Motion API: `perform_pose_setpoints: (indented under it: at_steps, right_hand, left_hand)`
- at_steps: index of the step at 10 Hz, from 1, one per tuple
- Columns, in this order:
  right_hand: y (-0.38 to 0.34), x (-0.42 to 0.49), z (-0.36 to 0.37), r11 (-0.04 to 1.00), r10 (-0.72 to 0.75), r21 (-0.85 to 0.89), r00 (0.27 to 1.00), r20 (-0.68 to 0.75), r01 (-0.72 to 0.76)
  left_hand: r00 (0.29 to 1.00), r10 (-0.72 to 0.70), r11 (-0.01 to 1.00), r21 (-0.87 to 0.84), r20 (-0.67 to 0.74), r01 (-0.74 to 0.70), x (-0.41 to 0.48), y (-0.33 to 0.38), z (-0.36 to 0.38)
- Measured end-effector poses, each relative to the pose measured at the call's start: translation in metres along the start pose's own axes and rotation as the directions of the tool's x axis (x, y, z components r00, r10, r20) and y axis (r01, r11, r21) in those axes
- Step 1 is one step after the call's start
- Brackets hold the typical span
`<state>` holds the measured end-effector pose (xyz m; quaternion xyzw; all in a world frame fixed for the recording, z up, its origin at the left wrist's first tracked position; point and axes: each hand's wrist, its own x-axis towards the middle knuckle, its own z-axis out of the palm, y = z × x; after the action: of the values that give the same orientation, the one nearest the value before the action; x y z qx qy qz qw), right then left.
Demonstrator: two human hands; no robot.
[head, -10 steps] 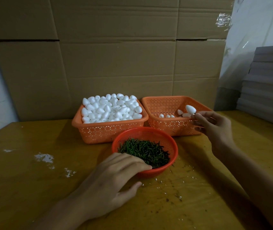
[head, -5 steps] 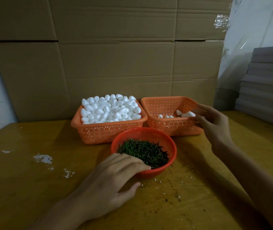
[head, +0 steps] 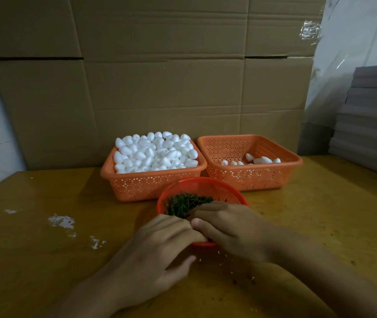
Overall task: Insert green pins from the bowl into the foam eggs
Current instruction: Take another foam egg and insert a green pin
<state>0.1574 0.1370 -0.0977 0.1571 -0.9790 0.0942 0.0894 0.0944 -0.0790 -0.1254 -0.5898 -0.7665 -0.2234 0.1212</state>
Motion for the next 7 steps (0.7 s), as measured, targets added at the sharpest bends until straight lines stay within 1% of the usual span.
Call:
perform_pose_setpoints:
  at_steps: [1, 2, 3, 4, 5, 6, 7]
  right_hand:
    - [0.003, -0.002, -0.003, 1.0, -0.002, 0.014, 1.0, 0.016, 0.002]
    - [0.003, 0.0, -0.004, 1.0, 0.01, -0.002, 1.0, 0.005, -0.01]
    - [0.001, -0.001, -0.003, 1.0, 0.0, 0.005, 1.0, -0.017, 0.0]
    - [0.004, 0.0, -0.004, 1.0, 0.0, -0.024, 1.0, 0.006, 0.0]
    - [0.003, 0.001, -0.003, 0.999, 0.022, -0.033, 0.999, 0.034, -0.021]
    - [0.003, 0.001, -0.002, 1.0, 0.016, -0.027, 0.999, 0.029, -0.015]
    - [0.004, 0.001, 0.0, 1.0, 0.011, -0.021, 1.0, 0.01, -0.011]
  left_hand:
    - [1.0, 0.025, 0.999, 0.032, -0.004, -0.025, 0.0, -0.001, 0.003]
    - [0.995, 0.087, 0.995, 0.046, -0.053, -0.084, 0.002, -0.003, -0.001]
    - [0.993, 0.087, 0.996, 0.039, -0.082, -0.084, 0.0, -0.004, 0.004]
    - [0.963, -0.008, 1.0, 0.007, -0.27, 0.01, 0.004, -0.006, -0.003]
    - [0.864, -0.171, 0.985, -0.052, -0.473, 0.167, 0.015, -0.014, -0.016]
    - [0.781, -0.366, 0.929, -0.147, -0.507, 0.34, 0.025, -0.029, -0.024]
    - [0.792, -0.449, 0.873, -0.015, -0.414, 0.488, 0.035, -0.057, -0.031]
